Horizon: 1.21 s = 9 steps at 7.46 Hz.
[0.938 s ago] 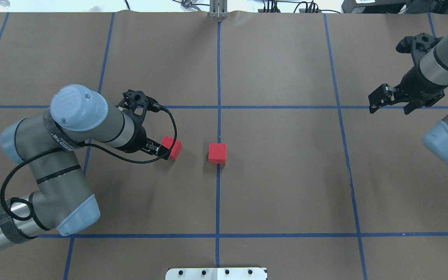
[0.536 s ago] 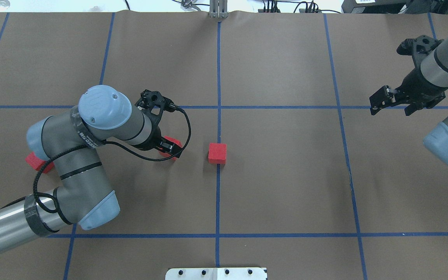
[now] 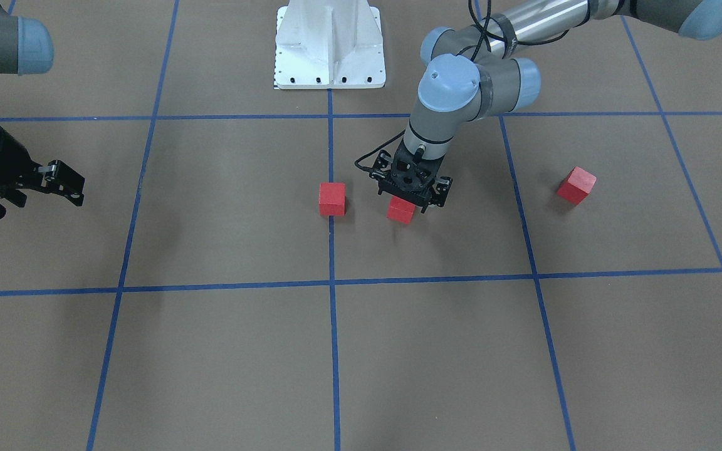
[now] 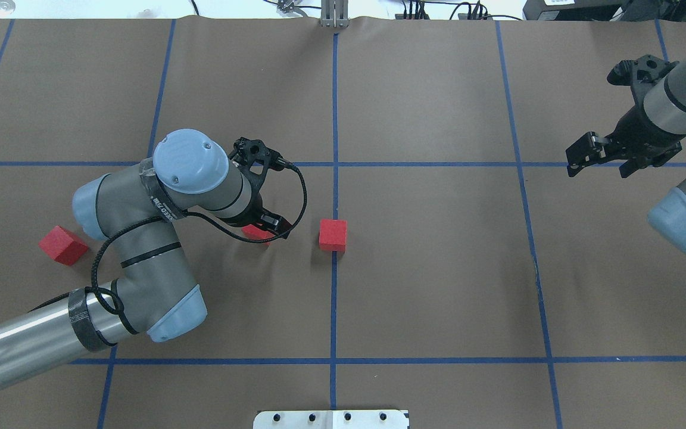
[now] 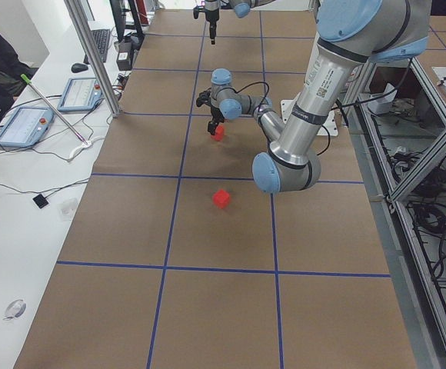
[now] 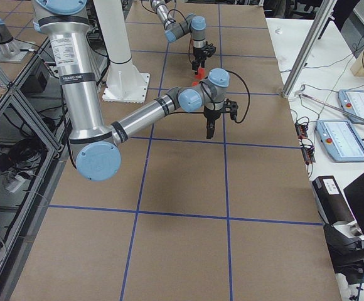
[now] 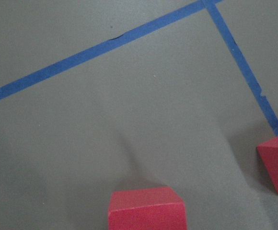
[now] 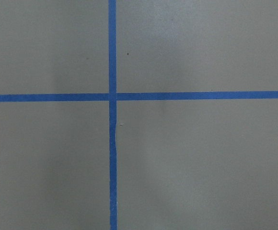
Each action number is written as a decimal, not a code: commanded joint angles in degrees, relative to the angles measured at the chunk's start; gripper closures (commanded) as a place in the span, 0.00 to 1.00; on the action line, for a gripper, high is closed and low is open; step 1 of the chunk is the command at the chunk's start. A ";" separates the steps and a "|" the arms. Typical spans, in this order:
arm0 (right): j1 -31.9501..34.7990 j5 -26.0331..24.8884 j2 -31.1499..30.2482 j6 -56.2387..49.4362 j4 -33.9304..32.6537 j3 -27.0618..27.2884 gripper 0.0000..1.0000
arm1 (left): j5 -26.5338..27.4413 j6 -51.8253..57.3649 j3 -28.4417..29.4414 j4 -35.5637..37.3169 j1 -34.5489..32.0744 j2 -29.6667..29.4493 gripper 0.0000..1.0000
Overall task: Form red blocks into L shape at center
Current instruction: 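Grasp the middle red cube with the left gripper and lift it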
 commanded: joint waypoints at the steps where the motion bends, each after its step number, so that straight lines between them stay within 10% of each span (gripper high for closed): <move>1: 0.00 0.04 0.00 0.00 0.00 -0.06 0.00 | -0.06 0.01 1.00 -0.03 -0.01 -0.06 0.02; 3: 0.00 0.04 0.00 0.00 0.00 -0.06 0.00 | -0.06 -0.08 1.09 -0.12 -0.01 -0.06 0.16; 4: -0.09 0.04 0.00 0.00 0.00 -0.06 0.00 | -0.15 -0.34 1.09 -0.04 0.08 -0.23 0.39; 5: 0.00 0.04 0.00 0.00 0.00 0.02 0.00 | -0.32 -1.04 0.92 0.23 0.08 -0.06 0.92; 9: 0.00 0.04 0.00 0.09 0.00 0.11 0.00 | -3.83 -1.83 -2.25 7.22 -3.42 -3.10 1.00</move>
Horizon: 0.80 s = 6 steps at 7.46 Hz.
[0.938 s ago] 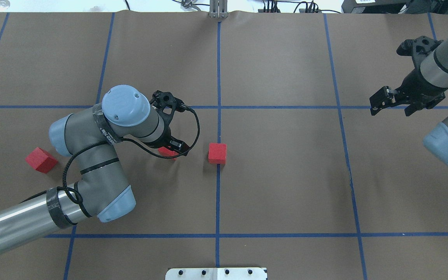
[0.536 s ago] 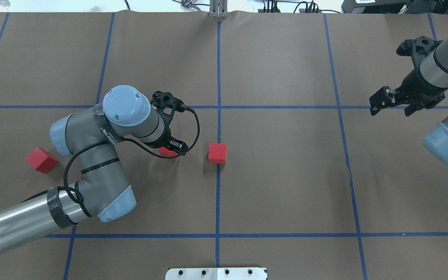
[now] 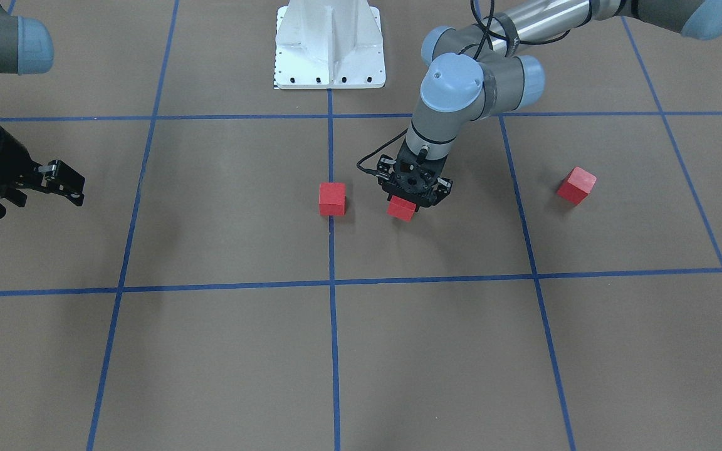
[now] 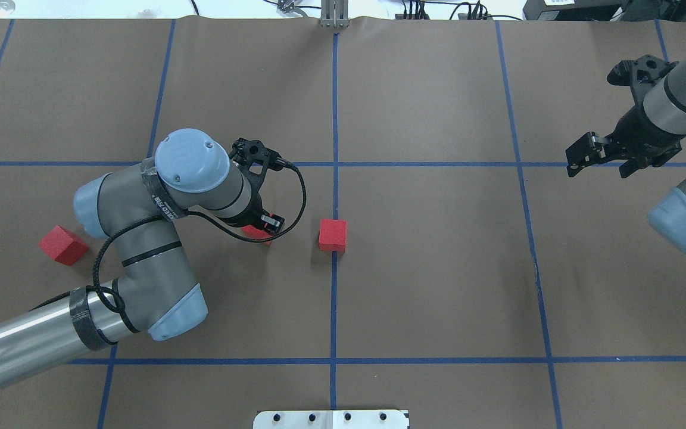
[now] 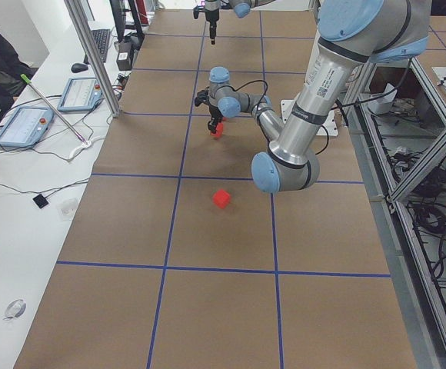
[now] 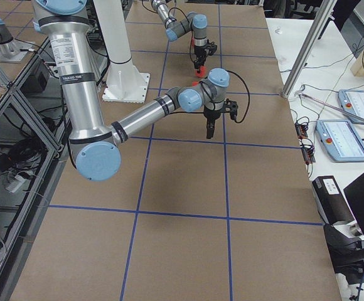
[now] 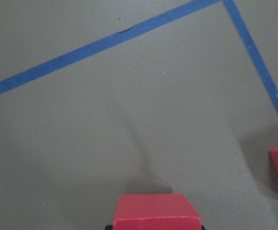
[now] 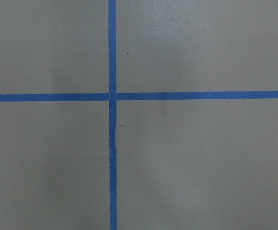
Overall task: Form red blocks into L shape at center
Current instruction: 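Grasp the middle red cube with the left gripper and lift it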
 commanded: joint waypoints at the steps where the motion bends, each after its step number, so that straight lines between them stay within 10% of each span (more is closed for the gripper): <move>1: 0.00 0.00 0.00 0.07 0.00 0.10 0.00 | -1.58 -3.51 1.62 7.33 -1.71 -6.36 1.00; 6: -0.09 -0.09 0.00 0.60 0.00 -0.07 0.00 | -1.40 -17.85 20.08 7.10 -0.92 -22.03 1.00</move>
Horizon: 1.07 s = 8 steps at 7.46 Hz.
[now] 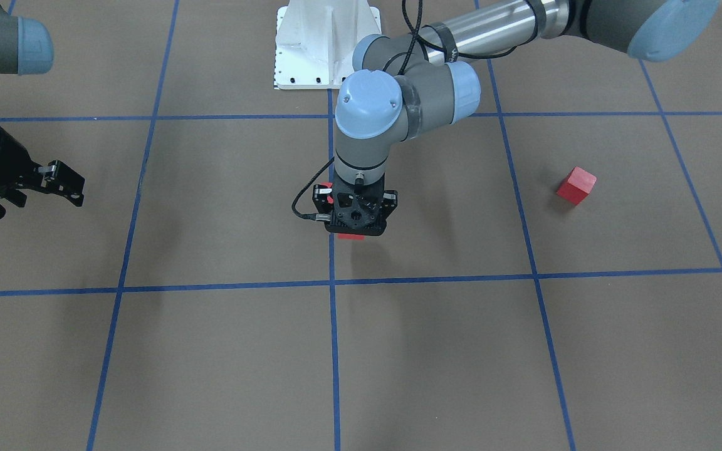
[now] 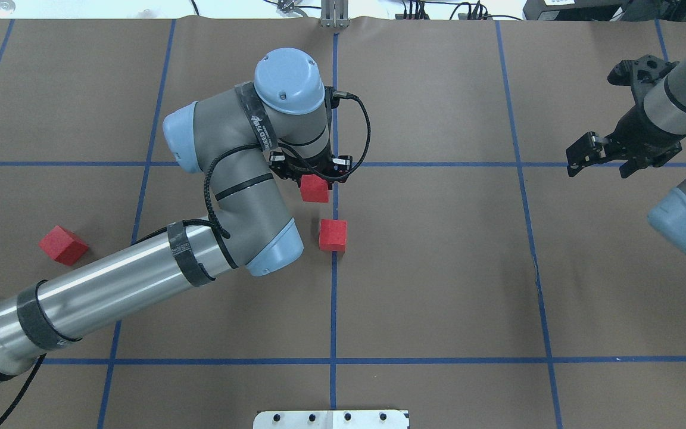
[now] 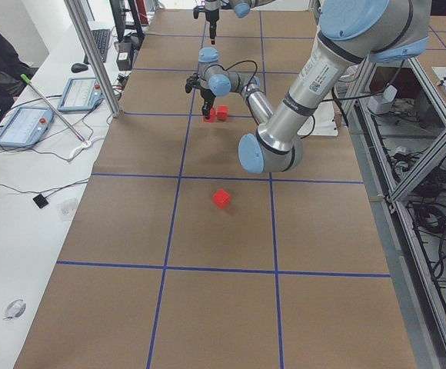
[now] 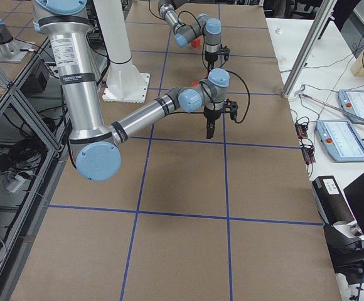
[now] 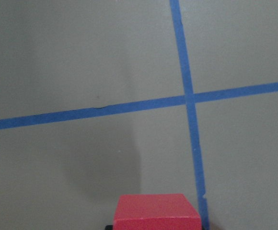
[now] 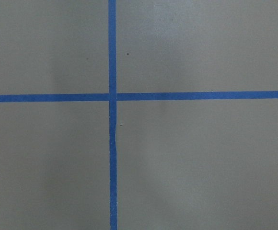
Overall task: Form red blocks into L shape at center
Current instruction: 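Place the red cube with the left gripper beyond the center cube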
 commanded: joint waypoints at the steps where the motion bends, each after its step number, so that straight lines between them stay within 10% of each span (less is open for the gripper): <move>1: -0.07 -0.01 0.00 0.20 0.00 -0.01 0.00 | 2.11 -2.96 3.23 -0.25 1.69 -2.40 1.00; 8: -0.07 -0.01 0.00 0.29 0.00 -0.09 0.00 | 4.50 -4.12 4.38 -0.69 4.51 -2.67 1.00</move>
